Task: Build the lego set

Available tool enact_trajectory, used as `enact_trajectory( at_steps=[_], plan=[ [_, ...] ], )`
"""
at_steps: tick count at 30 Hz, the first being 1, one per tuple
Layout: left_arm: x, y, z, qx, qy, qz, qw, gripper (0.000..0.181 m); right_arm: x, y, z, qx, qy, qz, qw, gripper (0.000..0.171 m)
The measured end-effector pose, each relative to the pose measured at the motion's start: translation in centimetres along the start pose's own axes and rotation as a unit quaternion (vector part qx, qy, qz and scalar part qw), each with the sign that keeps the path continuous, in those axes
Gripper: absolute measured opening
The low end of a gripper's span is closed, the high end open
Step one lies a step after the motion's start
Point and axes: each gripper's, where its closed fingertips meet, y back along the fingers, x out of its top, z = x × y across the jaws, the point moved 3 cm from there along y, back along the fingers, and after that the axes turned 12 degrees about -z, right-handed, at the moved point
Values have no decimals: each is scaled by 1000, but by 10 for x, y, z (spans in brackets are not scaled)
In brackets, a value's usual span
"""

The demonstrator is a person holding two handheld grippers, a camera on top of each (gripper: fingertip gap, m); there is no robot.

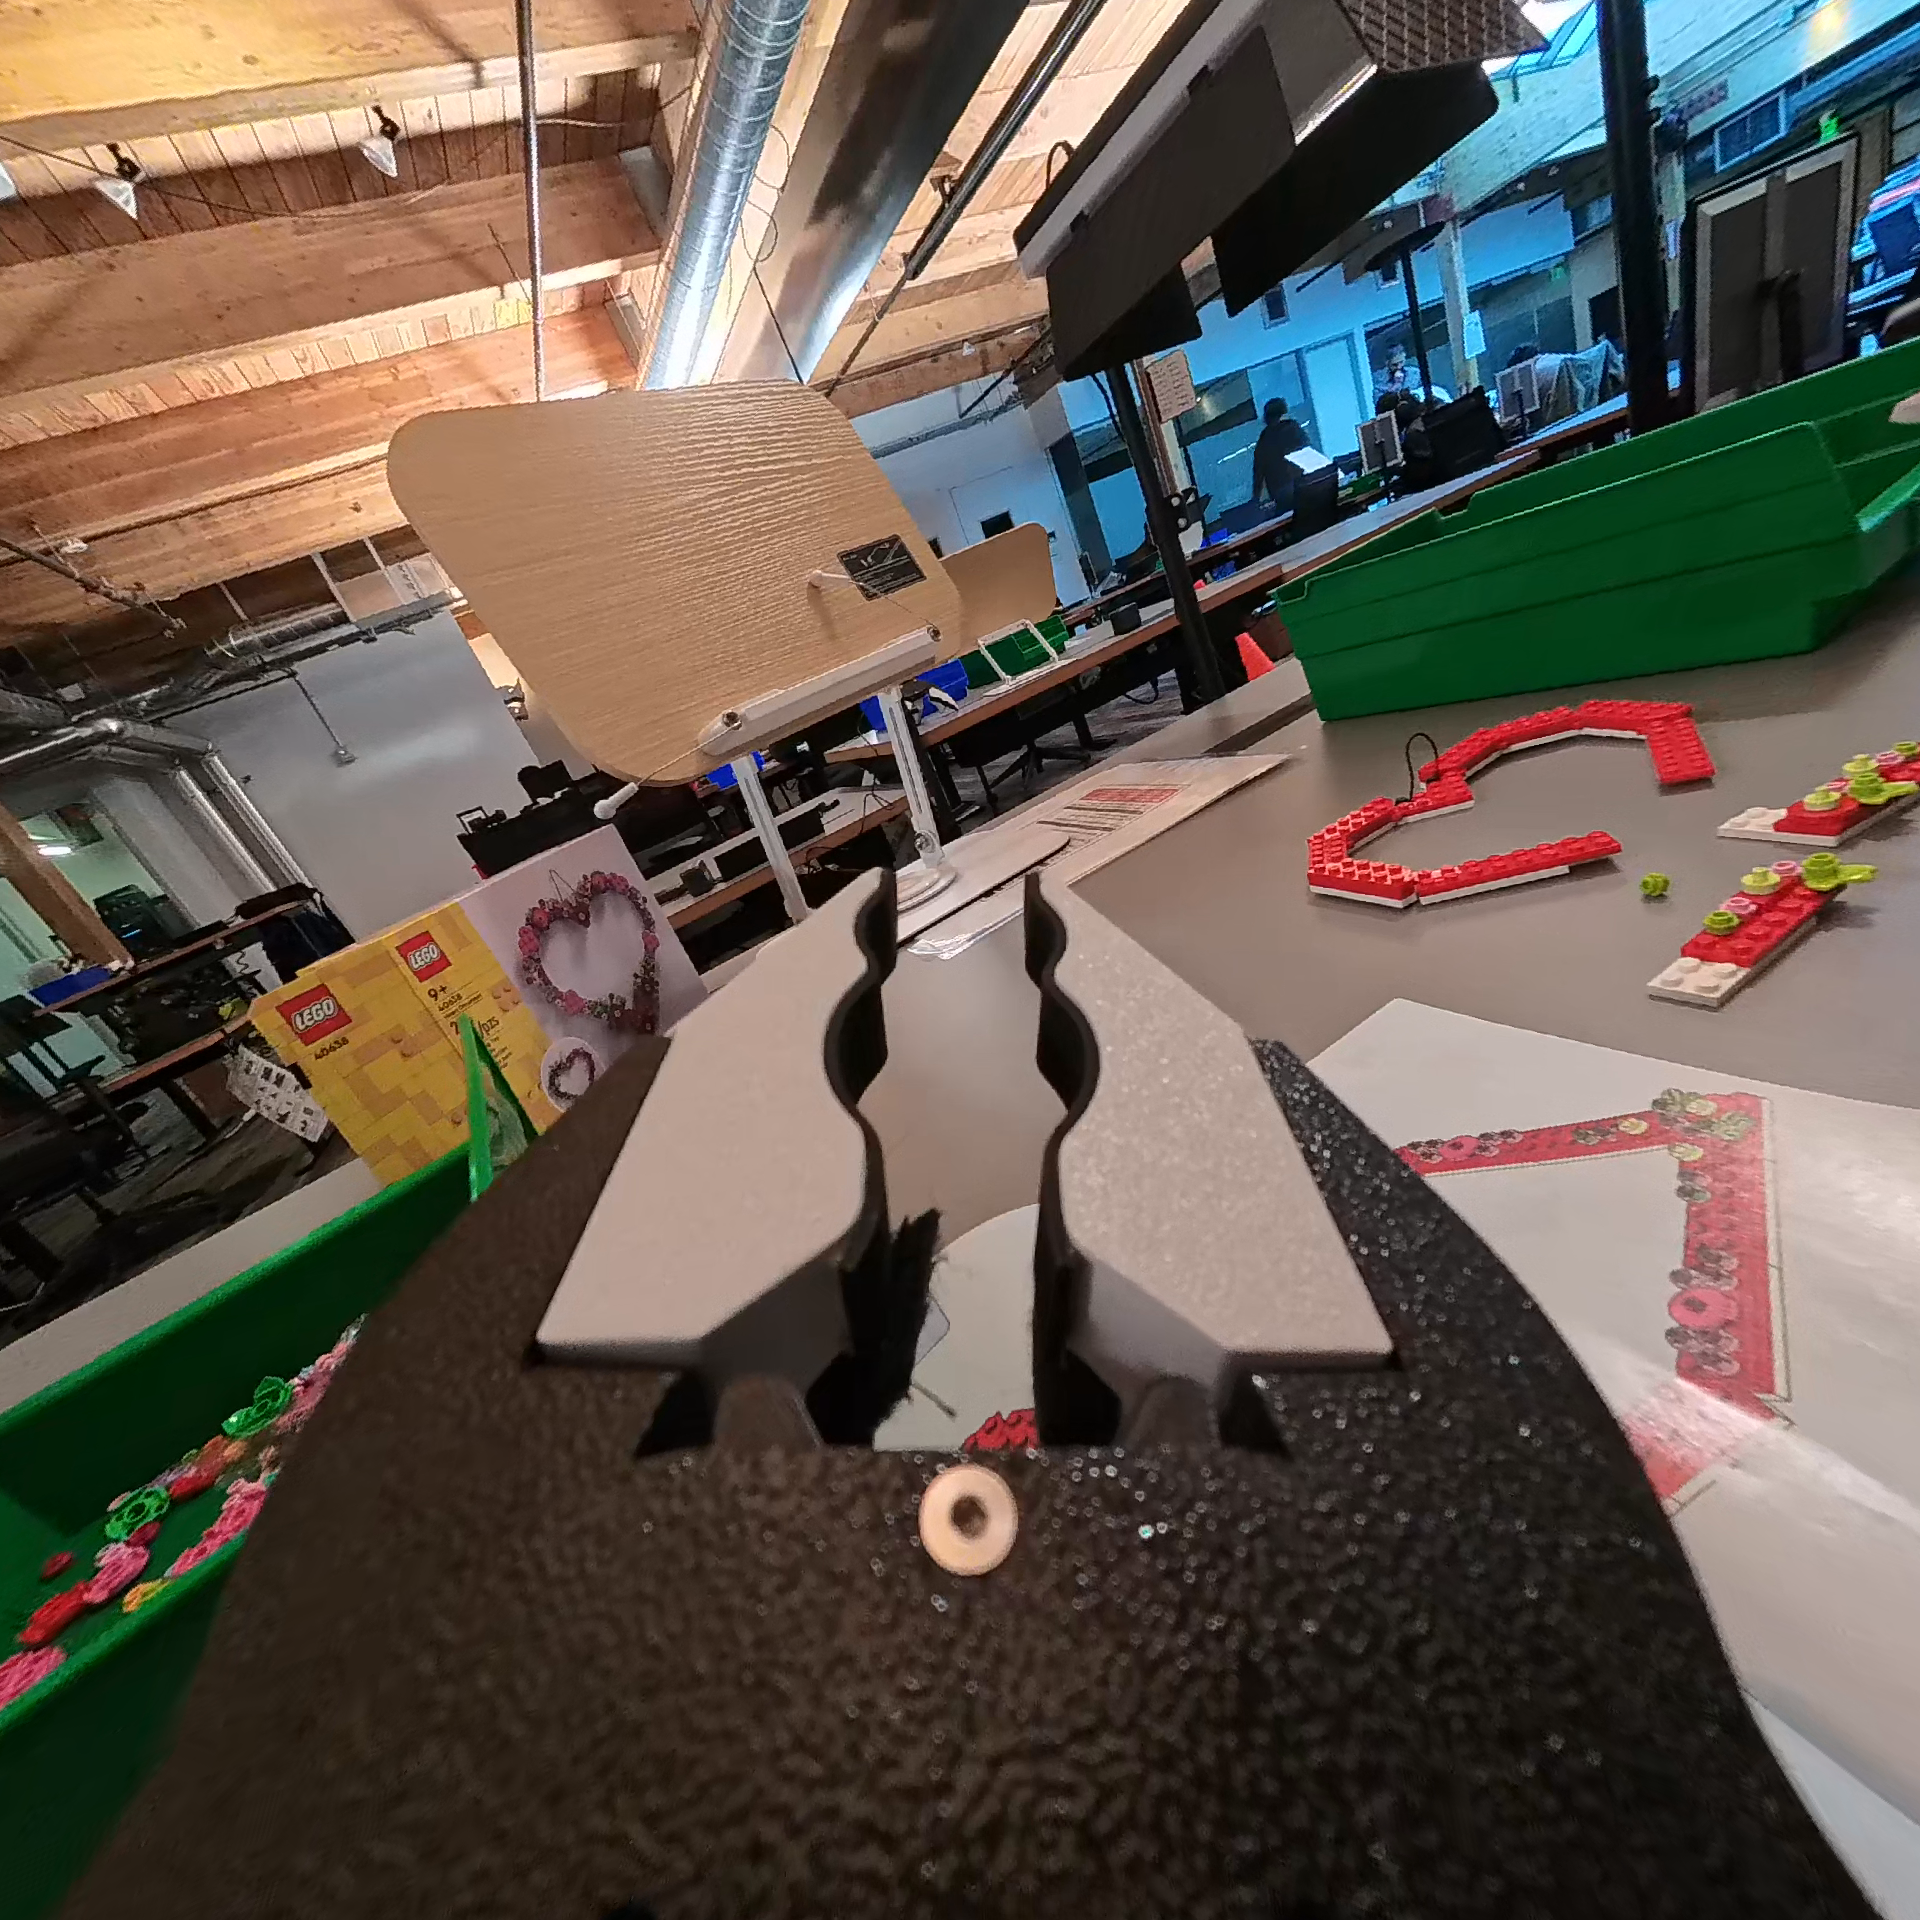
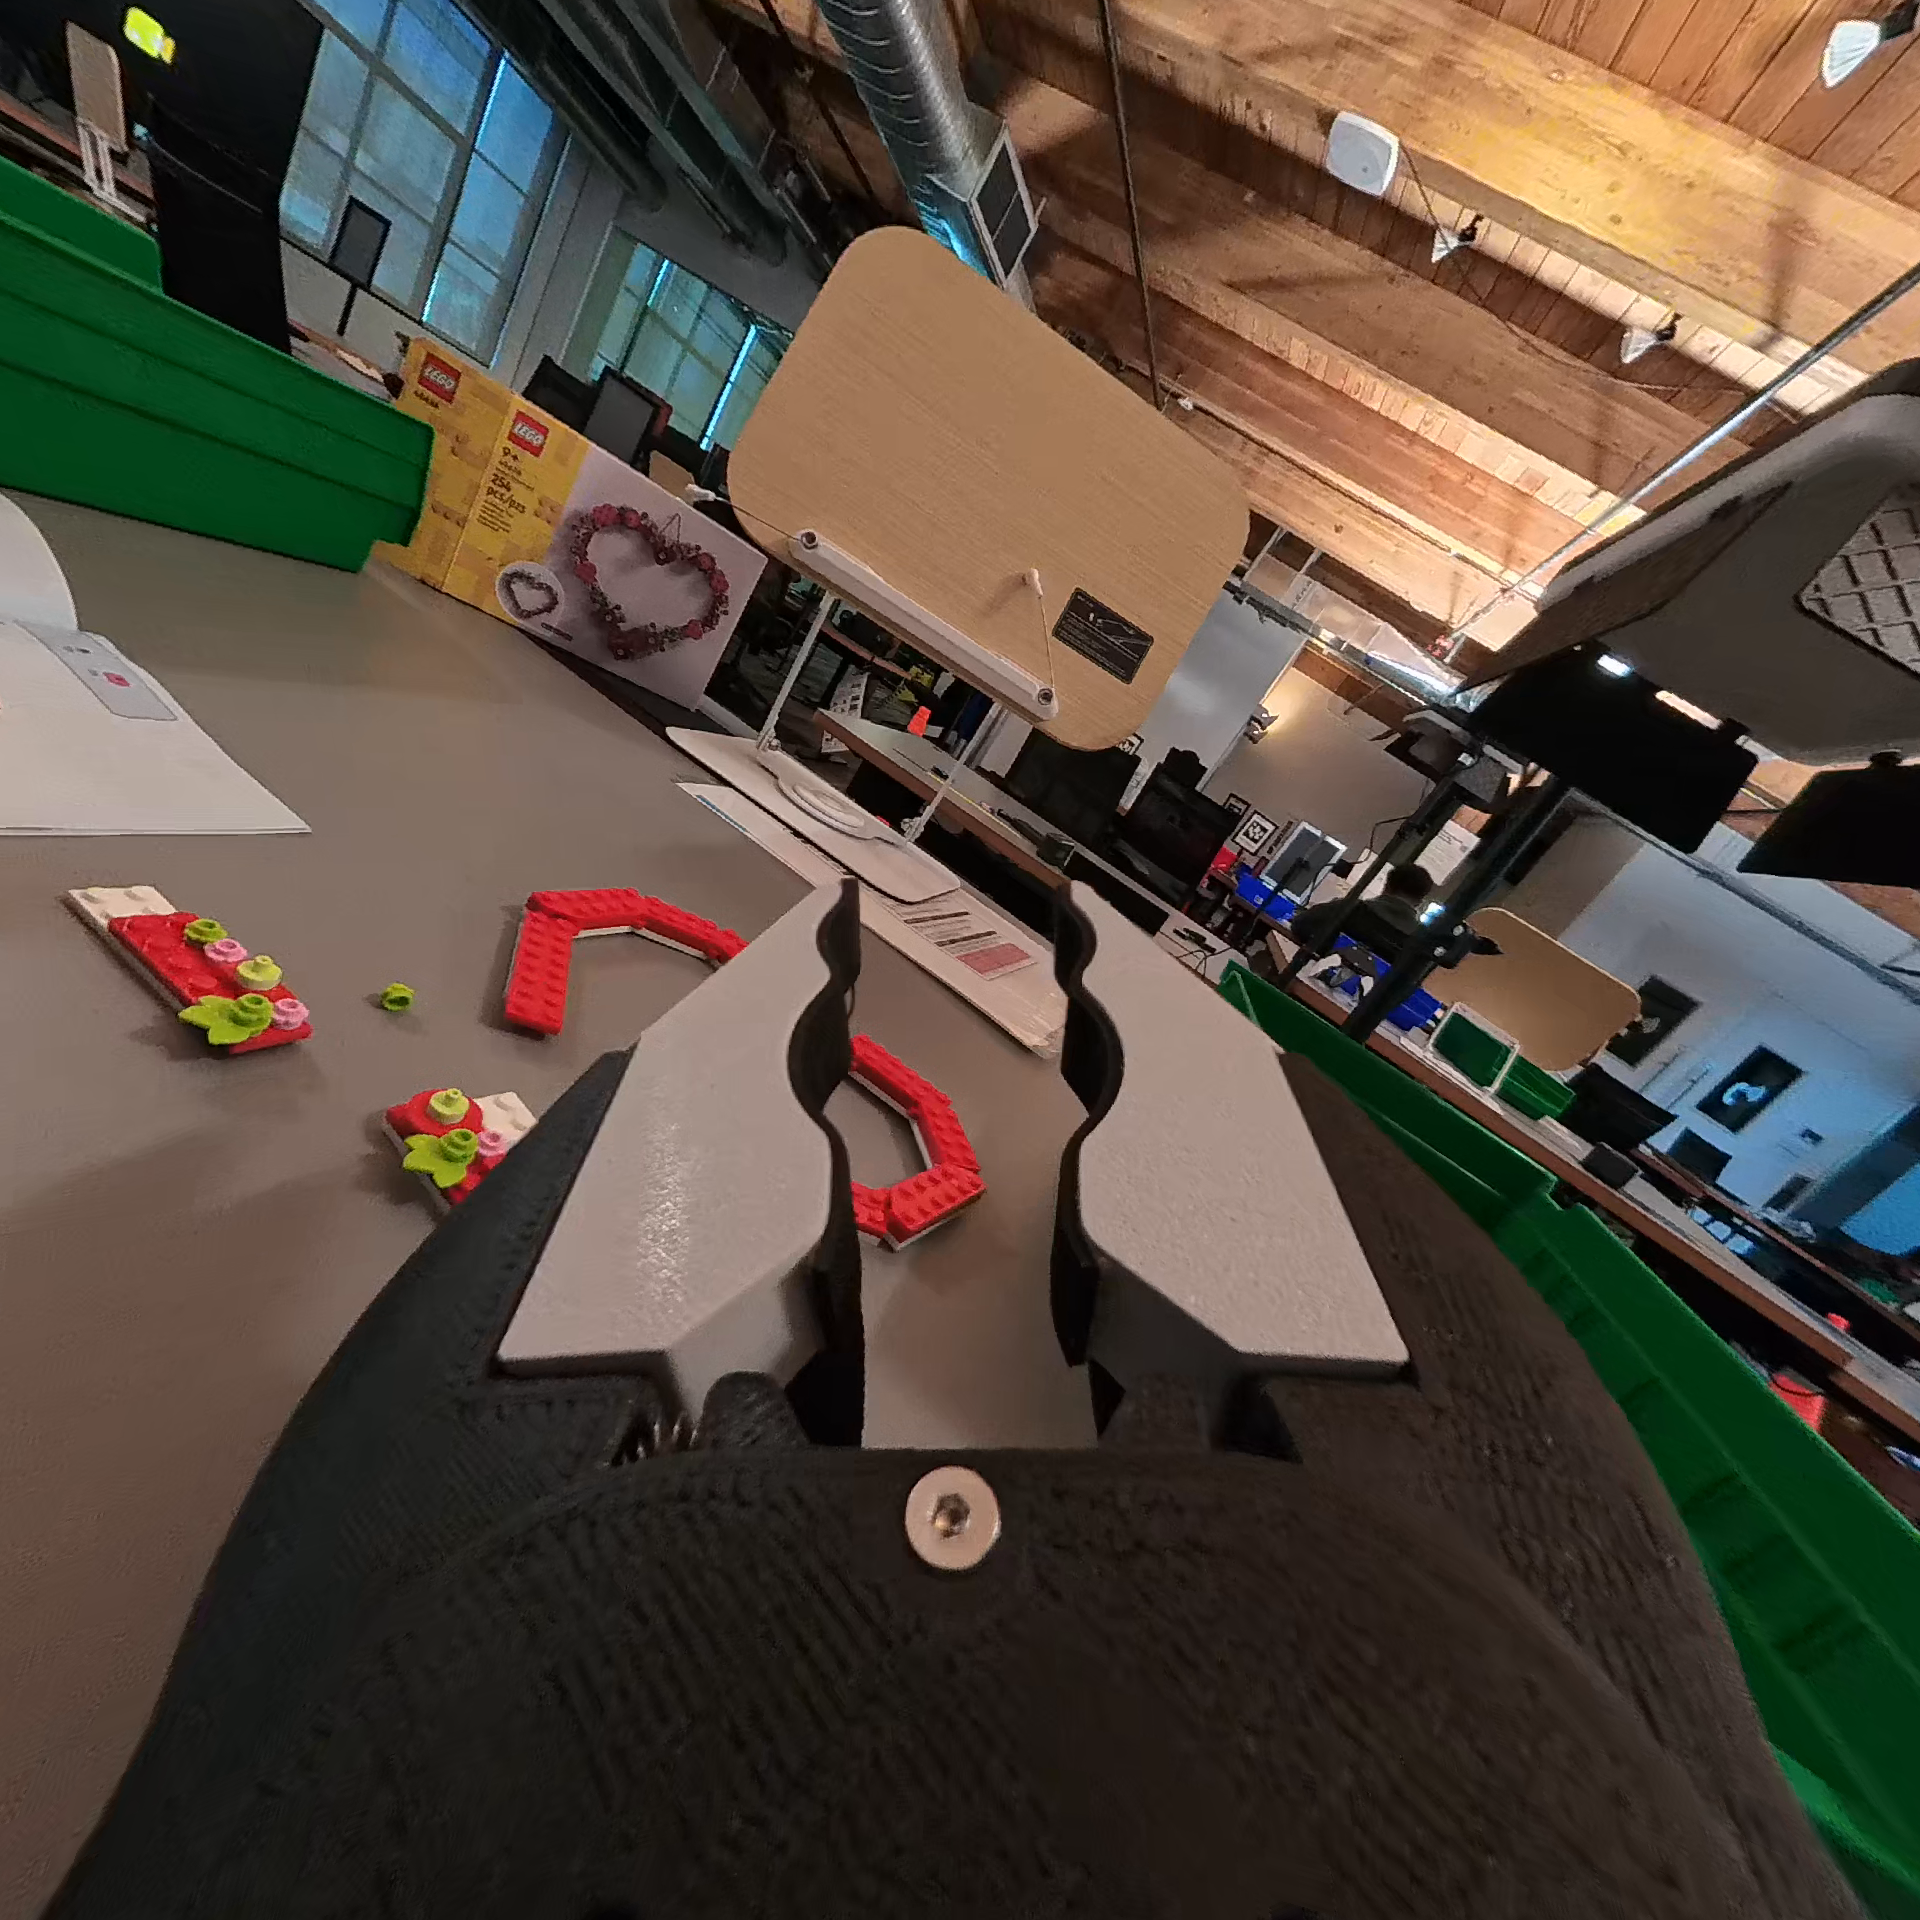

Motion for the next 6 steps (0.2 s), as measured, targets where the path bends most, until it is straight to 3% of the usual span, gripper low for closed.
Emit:
enact_trajectory(
  at_steps=[6],
  plan=[
    [-1,0,1,-6,3,-4,1000,20,-1,2,7,-7,-25,5,1000,36]
  ],
)
